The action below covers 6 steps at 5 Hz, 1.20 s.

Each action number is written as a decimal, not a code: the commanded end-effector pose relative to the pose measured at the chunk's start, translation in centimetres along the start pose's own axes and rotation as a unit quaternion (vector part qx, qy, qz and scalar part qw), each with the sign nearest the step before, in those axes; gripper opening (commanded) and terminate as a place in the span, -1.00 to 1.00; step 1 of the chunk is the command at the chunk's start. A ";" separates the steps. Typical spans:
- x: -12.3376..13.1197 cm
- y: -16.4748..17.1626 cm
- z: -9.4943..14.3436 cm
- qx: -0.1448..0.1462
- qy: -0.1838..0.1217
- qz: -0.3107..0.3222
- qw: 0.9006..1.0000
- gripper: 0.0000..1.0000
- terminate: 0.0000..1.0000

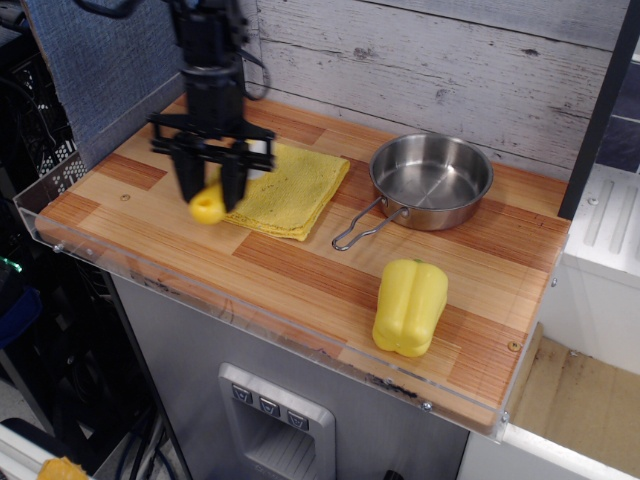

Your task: Put the knife on the cloth.

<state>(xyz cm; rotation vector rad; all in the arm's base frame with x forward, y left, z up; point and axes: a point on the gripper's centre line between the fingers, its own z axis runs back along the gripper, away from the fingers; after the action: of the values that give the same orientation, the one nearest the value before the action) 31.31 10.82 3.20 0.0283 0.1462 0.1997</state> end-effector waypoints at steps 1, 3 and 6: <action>-1.0 -1.0 8.1 0.023 -0.125 -0.015 0.992 -1.00 -1.00; 0.2 1.5 3.8 0.024 -0.040 0.034 0.998 -1.00 -1.00; 0.2 1.5 3.0 0.022 -0.031 0.020 0.999 -1.00 -1.00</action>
<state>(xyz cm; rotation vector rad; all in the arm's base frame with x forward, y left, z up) 31.68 12.08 4.43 0.0706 0.1406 0.2379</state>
